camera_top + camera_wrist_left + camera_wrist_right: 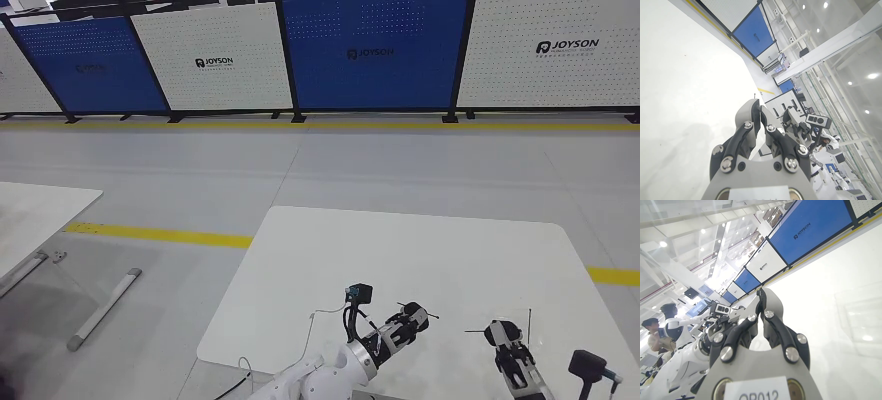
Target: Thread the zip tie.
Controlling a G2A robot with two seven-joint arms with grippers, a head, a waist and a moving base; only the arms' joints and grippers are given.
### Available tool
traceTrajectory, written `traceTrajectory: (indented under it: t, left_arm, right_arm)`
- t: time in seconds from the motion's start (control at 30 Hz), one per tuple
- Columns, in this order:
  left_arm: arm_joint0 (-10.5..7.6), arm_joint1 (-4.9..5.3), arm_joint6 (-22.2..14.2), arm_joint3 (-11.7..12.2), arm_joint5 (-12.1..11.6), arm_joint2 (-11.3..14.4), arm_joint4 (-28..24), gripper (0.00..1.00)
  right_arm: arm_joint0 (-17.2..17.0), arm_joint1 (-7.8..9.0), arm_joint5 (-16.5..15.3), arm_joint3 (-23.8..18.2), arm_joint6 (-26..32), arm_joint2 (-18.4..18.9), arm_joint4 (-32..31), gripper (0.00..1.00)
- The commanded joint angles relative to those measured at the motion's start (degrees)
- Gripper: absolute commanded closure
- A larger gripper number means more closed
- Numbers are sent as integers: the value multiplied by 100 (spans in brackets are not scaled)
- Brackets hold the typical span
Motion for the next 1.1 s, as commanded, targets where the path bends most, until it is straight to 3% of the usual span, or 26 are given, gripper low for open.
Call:
traceTrajectory:
  t: [0.0,0.1,0.13,0.37,0.77,0.9,1.07]
  left_arm:
    - [0,0,0,0,0,0,0,100]
    - [0,0,0,0,0,0,0,100]
    - [0,0,0,0,0,0,0,100]
    - [0,0,0,0,0,0,0,100]
    - [0,0,0,0,0,0,0,100]
    - [-18,39,-247,-70,-124,10,417,100]
    - [55,125,-704,-197,-35,-160,647,100]
  right_arm:
    - [0,0,0,0,0,0,0,100]
    - [75,-30,142,42,-72,-20,20,100]
    - [98,-56,326,65,-237,-56,-13,100]
    - [412,-182,663,193,-268,-549,-151,100]
    - [424,-187,676,201,-262,-560,-149,100]
    - [424,-187,676,201,-262,-560,-149,100]
    - [424,-187,676,201,-262,-560,-149,100]
